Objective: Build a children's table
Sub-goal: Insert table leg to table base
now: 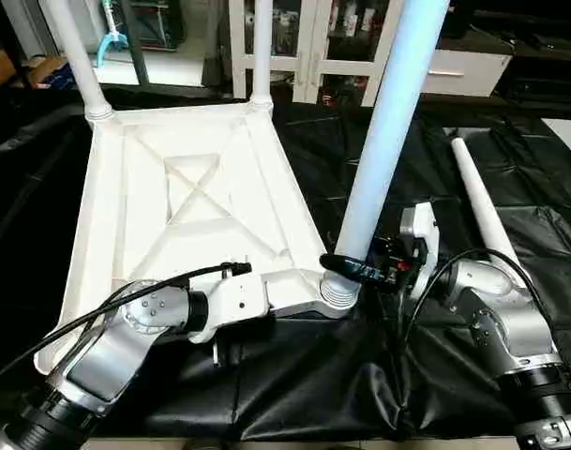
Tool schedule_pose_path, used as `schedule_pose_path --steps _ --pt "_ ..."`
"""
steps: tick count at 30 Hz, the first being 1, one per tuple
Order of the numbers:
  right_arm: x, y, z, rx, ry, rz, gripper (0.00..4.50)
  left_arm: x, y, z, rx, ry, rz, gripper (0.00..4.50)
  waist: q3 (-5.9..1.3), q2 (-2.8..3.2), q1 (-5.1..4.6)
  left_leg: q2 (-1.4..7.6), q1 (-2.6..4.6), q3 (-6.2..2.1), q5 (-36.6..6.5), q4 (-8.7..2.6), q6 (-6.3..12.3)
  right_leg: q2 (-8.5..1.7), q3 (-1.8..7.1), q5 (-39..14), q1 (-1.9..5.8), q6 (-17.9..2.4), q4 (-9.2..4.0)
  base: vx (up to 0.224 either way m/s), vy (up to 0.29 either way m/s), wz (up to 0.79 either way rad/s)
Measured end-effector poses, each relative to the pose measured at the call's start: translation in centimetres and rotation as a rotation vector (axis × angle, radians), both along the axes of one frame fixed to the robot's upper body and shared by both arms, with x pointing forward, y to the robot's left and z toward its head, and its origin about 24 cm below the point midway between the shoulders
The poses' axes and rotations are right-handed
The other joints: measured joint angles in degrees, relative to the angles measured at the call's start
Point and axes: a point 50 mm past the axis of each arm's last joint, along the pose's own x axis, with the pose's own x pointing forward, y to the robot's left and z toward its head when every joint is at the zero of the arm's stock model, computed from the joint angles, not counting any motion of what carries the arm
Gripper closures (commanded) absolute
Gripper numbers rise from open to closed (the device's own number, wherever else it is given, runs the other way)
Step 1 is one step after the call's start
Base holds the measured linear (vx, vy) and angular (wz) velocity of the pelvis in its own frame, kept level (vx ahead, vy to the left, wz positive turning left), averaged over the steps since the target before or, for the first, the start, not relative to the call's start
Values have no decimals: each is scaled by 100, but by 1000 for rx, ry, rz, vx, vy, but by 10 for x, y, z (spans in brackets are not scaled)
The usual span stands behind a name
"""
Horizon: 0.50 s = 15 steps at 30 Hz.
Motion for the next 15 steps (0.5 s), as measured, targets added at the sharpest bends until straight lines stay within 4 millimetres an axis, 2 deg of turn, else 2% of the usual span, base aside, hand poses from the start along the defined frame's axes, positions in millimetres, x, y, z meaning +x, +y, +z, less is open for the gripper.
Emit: schedule_pose_path --steps 9,15 --pt "-2 5 -1 -17 -1 21 264 -1 1 0 1 5 -9 450 -2 -7 -1 0 3 0 0 -12 0 1 0 -9 1 13 0 0 0 0" --pt "4 12 -3 8 32 6 264 0 3 0 7 5 -3 450 -7 -15 -62 1 7 -2 0 -14 -1 2 0 -8 1 12 2 0 0 0"
